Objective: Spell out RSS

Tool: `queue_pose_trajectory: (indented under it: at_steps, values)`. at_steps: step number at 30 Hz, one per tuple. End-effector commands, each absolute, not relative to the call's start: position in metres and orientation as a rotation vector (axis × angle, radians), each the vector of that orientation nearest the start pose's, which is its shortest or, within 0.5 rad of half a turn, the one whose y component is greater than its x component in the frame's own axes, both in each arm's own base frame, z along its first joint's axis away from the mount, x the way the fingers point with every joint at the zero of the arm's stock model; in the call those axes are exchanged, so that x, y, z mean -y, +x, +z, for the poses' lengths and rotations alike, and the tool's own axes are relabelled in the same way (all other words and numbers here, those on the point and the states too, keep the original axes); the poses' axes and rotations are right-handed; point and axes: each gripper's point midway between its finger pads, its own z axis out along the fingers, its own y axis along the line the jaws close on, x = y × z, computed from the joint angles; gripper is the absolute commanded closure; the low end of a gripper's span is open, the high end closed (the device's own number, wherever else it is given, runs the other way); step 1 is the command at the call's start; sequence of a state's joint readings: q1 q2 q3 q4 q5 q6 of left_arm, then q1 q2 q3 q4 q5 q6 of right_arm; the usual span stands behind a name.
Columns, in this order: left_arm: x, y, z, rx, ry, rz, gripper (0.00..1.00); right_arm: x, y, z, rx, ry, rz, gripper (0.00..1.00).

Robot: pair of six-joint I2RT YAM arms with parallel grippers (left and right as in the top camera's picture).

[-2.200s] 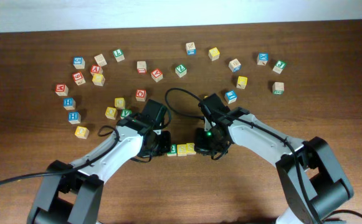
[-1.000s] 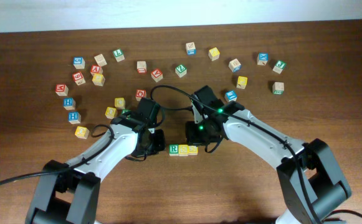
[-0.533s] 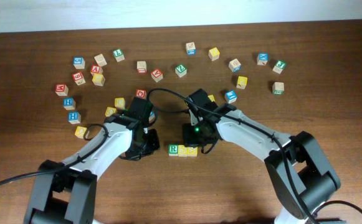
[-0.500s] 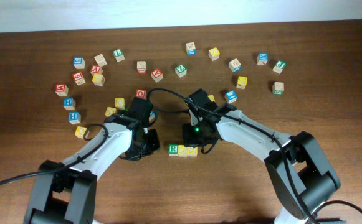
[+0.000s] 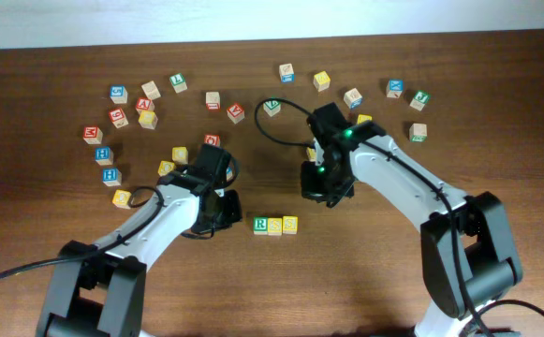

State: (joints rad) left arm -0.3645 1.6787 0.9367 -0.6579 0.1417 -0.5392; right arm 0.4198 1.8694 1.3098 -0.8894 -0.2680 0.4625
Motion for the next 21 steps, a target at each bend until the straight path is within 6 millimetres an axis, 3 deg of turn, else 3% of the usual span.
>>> queue_pose_trajectory:
  at_steps: [1,3,6,9,21]
  values:
    - [0.14,0.276,0.009,-3.044,-0.185,-0.299,1.0,-0.224,0.308,0.044,-3.074,-0.084,0.61,0.96]
    - [0.14,0.276,0.009,-3.044,-0.184,-0.297,1.0,-0.239,0.303,0.044,-3.055,-0.156,0.593,0.96]
    - [0.139,0.276,0.009,-3.042,-0.185,-0.289,1.0,-0.242,0.299,0.04,-3.055,-0.127,0.489,0.96]
    - [0.139,0.276,0.009,-3.043,-0.185,-0.288,1.0,-0.25,0.292,0.04,-3.058,-0.17,0.49,0.96]
    - [0.138,0.274,0.009,-3.052,-0.187,-0.282,1.0,-0.243,0.276,0.03,-3.118,-0.169,0.462,0.96]
